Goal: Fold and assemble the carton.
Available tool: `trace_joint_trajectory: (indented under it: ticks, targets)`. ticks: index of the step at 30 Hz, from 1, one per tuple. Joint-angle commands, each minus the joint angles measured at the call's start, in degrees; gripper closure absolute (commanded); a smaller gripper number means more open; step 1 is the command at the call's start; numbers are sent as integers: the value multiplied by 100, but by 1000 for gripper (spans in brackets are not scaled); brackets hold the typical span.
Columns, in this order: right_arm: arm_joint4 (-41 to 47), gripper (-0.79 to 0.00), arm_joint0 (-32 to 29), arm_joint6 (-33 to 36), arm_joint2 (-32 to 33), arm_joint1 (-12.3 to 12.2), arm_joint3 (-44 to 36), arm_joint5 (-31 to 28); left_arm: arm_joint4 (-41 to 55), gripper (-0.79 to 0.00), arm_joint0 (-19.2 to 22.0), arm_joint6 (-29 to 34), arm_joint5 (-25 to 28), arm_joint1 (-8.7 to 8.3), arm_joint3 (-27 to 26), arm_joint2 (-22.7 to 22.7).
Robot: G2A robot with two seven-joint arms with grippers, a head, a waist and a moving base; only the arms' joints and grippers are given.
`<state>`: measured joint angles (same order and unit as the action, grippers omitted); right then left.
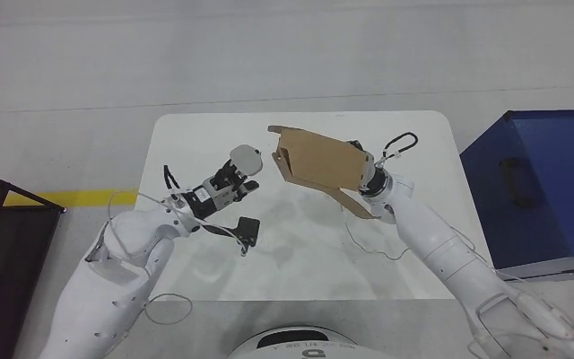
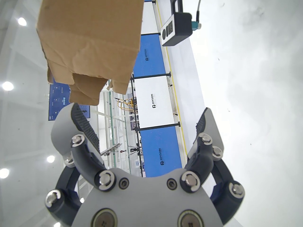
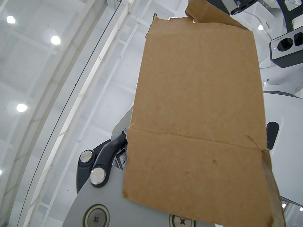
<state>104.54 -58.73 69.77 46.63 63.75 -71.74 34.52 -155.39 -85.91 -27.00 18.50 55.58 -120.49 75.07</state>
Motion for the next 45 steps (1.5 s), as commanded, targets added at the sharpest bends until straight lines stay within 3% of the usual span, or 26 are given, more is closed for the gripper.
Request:
trace_joint_trajectory:
  ticks: [1, 7, 16, 22, 34, 45]
  targets:
    - [-11, 0, 6, -1, -33, -1, -20, 1, -251, -785, 134, 85, 173, 1, -6, -100]
    - [-94, 0, -14, 1, -127, -36, -182, -1, -656, -785, 793, 401, 850, 66, 215, -610]
    - [182, 0, -109, -122, -299, -168, -677, 123, -222, -785, 1285, 102, 948, 149, 733, -999]
    - [626, 0, -113, -246, -357, -276, -896, 247, 192, -785, 1311, -307, 837, 128, 1009, -861]
    - [1163, 0, -123, -435, -460, -443, -1261, 437, 43, -785, 1182, 16, 745, 109, 1044, -882]
    - [1844, 0, -141, -724, -306, -477, -1273, 727, 149, -785, 912, -394, 507, 63, 1020, -930]
